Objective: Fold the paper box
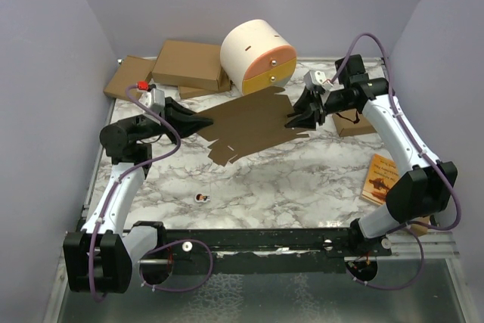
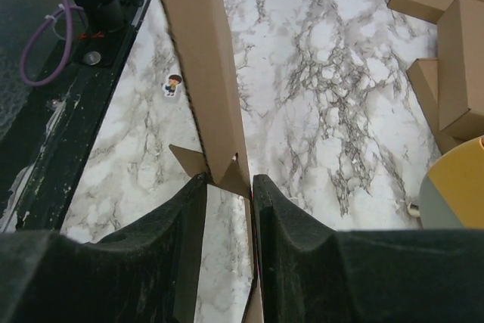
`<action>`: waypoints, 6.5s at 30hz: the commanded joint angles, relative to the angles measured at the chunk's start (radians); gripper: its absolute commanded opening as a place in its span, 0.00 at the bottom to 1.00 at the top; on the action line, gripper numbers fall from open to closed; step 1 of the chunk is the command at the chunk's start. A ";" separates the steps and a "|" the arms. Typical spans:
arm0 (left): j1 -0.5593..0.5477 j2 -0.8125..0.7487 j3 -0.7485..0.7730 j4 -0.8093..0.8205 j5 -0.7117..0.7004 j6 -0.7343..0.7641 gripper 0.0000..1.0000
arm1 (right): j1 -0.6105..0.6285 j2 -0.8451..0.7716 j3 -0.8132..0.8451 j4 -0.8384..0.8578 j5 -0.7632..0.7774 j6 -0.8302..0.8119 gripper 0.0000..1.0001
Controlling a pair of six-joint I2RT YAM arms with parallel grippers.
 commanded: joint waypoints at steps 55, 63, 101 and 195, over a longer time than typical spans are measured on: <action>-0.010 0.037 0.018 0.216 0.027 -0.132 0.00 | 0.009 0.053 0.070 -0.098 -0.253 -0.020 0.27; -0.017 0.040 0.014 0.217 0.027 -0.132 0.00 | 0.009 0.060 0.084 -0.103 -0.266 -0.011 0.01; 0.012 -0.140 0.240 -0.684 -0.220 0.409 0.00 | -0.293 -0.203 0.058 0.208 -0.057 0.562 0.93; 0.043 0.144 0.312 0.436 -0.197 -0.550 0.00 | -0.403 -0.149 -0.622 2.221 -0.192 2.142 0.45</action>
